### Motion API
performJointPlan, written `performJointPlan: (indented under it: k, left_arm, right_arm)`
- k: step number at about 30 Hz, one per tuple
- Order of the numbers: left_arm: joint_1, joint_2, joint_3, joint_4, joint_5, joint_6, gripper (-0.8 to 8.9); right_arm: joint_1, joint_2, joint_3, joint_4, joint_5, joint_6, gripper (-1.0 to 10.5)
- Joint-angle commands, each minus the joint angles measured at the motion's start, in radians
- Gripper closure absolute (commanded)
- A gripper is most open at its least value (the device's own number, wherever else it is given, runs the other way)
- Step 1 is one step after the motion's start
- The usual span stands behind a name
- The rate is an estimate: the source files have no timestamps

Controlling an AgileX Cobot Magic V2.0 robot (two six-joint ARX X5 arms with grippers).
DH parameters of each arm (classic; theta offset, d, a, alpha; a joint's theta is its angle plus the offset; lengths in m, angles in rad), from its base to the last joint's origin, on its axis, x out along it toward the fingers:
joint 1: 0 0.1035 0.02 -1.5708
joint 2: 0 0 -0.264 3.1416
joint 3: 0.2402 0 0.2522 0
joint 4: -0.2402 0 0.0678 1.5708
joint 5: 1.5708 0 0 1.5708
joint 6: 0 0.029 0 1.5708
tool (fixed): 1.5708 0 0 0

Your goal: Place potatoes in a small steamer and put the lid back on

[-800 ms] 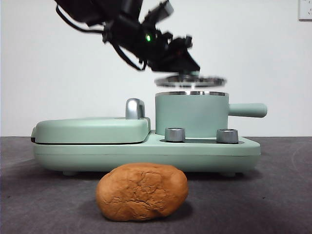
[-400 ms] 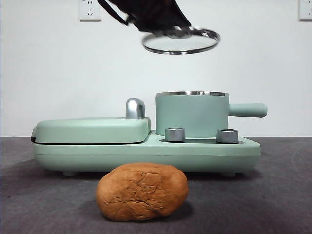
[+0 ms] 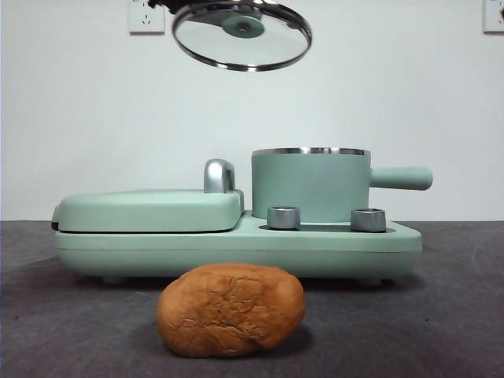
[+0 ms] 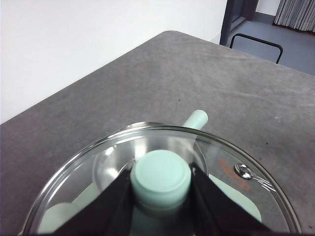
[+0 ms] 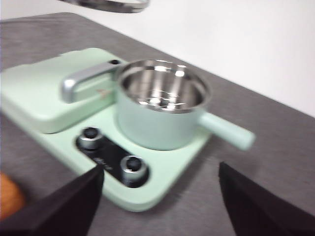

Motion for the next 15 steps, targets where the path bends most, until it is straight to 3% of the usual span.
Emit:
performJointPlan:
  k: [1, 15]
  left_arm:
    - [0.006, -0.044, -0.017, 0.028, 0.005, 0.002, 7.95]
    - [0.031, -0.341, -0.416, 0.098, -0.116, -0.106, 7.96]
  right_arm:
    - [0.048, 0.031, 0.016, 0.01, -0.023, 0.018, 5.5]
    - [0.373, 0.319, 0.016, 0.088, -0.013, 0.008, 5.5]
